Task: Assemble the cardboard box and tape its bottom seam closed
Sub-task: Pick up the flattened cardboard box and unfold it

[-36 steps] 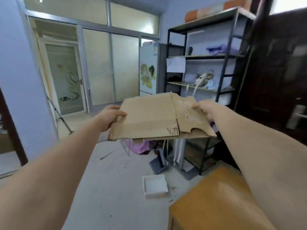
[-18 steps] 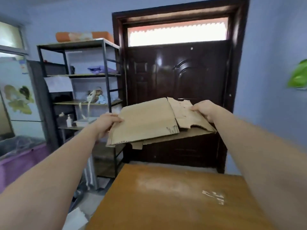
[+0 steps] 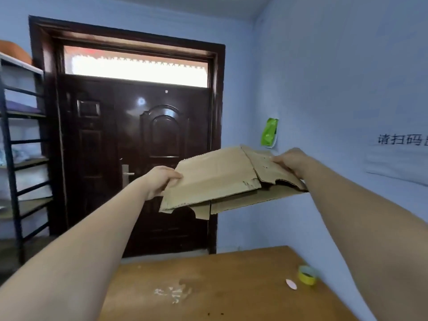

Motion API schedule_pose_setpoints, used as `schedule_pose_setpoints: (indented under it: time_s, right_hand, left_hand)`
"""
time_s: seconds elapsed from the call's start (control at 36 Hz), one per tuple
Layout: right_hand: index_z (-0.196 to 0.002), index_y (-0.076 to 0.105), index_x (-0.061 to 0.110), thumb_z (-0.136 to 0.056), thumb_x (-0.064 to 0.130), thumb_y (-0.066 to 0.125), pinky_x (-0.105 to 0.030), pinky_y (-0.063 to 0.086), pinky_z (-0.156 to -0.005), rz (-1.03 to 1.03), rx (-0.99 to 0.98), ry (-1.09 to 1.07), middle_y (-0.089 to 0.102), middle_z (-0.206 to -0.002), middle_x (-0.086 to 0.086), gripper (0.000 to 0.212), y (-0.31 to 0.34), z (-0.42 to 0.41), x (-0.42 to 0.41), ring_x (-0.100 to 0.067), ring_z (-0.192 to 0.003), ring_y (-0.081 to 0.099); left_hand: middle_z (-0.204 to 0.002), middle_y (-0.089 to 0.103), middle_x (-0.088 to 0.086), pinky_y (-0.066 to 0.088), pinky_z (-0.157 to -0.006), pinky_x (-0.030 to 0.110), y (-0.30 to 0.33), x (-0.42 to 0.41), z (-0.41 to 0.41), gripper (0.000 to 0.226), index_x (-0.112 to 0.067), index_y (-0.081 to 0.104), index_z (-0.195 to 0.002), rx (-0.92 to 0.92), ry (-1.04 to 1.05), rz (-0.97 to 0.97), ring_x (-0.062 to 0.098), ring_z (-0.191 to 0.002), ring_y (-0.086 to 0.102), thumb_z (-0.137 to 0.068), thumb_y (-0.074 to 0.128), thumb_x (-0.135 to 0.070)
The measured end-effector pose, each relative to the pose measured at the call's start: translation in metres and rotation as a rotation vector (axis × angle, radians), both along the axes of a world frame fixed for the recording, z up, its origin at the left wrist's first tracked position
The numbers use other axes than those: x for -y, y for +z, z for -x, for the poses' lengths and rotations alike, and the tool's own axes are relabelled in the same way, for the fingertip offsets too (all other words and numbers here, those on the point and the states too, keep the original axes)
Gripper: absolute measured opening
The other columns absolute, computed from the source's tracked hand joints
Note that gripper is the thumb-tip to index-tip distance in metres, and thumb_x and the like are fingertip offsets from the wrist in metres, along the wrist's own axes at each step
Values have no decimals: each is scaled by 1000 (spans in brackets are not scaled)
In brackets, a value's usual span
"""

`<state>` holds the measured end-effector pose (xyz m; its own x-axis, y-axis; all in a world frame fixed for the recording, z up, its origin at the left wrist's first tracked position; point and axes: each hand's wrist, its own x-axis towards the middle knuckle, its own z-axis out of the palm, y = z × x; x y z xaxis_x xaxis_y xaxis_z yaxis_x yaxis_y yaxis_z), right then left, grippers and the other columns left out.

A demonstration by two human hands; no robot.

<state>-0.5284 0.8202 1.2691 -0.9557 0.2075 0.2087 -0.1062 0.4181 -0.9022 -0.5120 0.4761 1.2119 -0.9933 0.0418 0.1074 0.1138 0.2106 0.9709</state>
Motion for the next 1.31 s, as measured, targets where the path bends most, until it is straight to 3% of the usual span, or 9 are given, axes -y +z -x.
schedule_pose_setpoints:
  time_s: [0.11, 0.19, 0.33, 0.47, 0.56, 0.64, 0.92, 1.19, 1.31]
  right_hand:
    - [-112, 57, -4, -81, 22, 72, -34, 47, -77, -10, 44, -57, 63, -106, -19, 43, -6, 15, -63, -27, -89, 59]
    - [-111, 58, -5, -81, 21, 72, -33, 46, -76, 15, 55, -89, 64, -106, -20, 42, -13, 28, -101, -28, -87, 59]
    - [-108, 59, -3, -83, 23, 70, -33, 45, -72, 27, 82, -123, 63, -104, -17, 39, -30, 58, -151, -26, -83, 58]
    - [-106, 58, -3, -84, 22, 67, -34, 46, -73, 9, 95, -134, 63, -103, -16, 34, -46, 99, -187, -26, -83, 58]
    - [-108, 57, -2, -86, 22, 65, -34, 45, -74, -22, 95, -133, 62, -108, -17, 34, -49, 128, -205, -26, -84, 57]
    - [-114, 56, -2, -87, 24, 62, -35, 45, -73, -80, 128, -129, 61, -115, -19, 37, -46, 160, -222, -27, -89, 57]
    - [-126, 49, -2, -86, 37, 62, -38, 44, -80, -166, 145, -73, 55, -125, -17, 57, -49, 273, -271, -32, -109, 55]
    - [-137, 38, 0, -88, 31, 62, -41, 45, -93, -32, 251, 68, 46, -138, -16, 62, -125, 369, -305, -33, -122, 48]
    - [-134, 41, 1, -89, 28, 62, -38, 44, -81, -6, 370, 139, 49, -134, -16, 57, -170, 396, -319, -31, -116, 52]
  left_hand:
    - [-78, 65, 3, 46, -44, 18, 8, -59, 24, 9, -7, 65, -94, 5, -13, 26, 10, -55, 62, -88, 60, -12]
    - [-81, 64, 4, 44, -41, 16, 13, -96, 46, 12, -8, 66, -98, 2, -5, 43, 9, -52, 60, -88, 60, -12]
    - [-91, 66, 7, 49, -55, 25, 11, -143, 84, 18, -6, 66, -103, 2, -59, 81, 16, -70, 63, -87, 61, -14]
    - [-82, 67, 6, 45, -40, 20, 0, -179, 133, 10, -9, 66, -94, -3, -28, 65, 9, -50, 62, -85, 65, -12]
    - [-87, 69, 3, 53, -58, 28, -9, -198, 168, 7, -15, 66, -89, -5, -6, 37, 14, -70, 67, -83, 68, -14]
    - [-85, 68, 1, 52, -59, 28, -16, -217, 203, 7, -19, 63, -82, 5, 4, 19, 15, -75, 65, -82, 69, -15]
    - [-106, 65, 10, 52, -66, 32, -38, -275, 302, 27, -12, 62, -110, 82, 12, 19, 23, -89, 63, -84, 67, -17]
    - [-92, 53, 12, 48, -69, 33, -94, -313, 358, 29, -13, 63, -112, 205, 137, 127, 23, -74, 50, -84, 67, -17]
    - [-107, 65, 10, 54, -72, 37, -129, -330, 364, 34, -12, 60, -118, 271, 185, 146, 26, -88, 63, -85, 67, -17]
